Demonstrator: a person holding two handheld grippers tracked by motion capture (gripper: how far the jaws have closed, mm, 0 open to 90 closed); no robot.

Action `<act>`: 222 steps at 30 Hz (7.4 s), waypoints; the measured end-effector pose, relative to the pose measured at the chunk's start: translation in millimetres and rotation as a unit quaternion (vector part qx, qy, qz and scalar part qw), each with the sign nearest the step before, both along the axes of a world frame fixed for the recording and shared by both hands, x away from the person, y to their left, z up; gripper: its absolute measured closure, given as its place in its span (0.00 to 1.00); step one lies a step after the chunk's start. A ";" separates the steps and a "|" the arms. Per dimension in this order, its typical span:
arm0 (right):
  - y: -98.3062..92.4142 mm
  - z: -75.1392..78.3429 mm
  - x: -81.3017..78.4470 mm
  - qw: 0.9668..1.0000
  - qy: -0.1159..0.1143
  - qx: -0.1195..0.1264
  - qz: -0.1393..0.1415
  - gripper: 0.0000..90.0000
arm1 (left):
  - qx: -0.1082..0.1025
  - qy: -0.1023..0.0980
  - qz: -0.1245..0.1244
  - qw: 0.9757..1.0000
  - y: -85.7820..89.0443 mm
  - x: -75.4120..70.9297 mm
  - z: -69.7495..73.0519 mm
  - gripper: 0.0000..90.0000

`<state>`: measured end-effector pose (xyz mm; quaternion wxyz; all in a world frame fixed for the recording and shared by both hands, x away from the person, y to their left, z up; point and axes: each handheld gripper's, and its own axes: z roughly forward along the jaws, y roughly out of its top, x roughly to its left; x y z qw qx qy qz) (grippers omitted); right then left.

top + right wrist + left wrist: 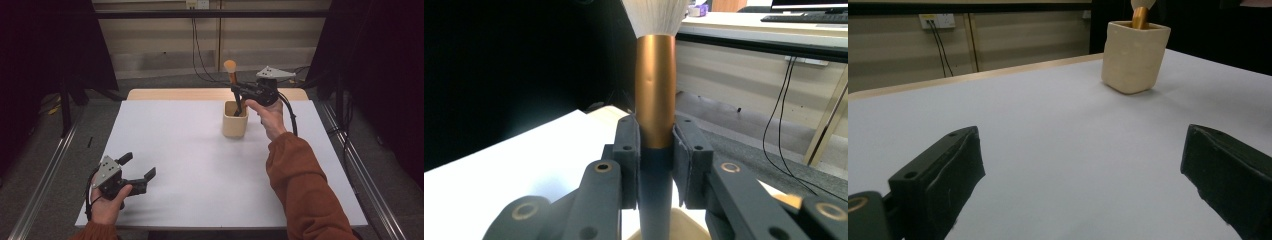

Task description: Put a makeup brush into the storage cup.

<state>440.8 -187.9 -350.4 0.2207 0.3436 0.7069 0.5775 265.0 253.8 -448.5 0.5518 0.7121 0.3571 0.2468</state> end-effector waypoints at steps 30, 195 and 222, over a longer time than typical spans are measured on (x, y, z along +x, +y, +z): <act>-5.7 -35.2 3.8 1.000 0.026 -0.017 0.000 0.83 | 0.000 0.002 0.002 1.000 0.2 0.7 -0.4 0.04; -89.9 -81.0 -160.1 0.993 0.016 -0.020 -0.113 0.02 | 0.005 0.000 0.004 1.000 0.2 -3.3 0.4 0.03; -109.5 -98.3 -208.9 0.989 0.029 -0.032 -0.140 0.02 | 0.003 0.002 0.004 1.000 -0.4 -6.5 0.9 0.03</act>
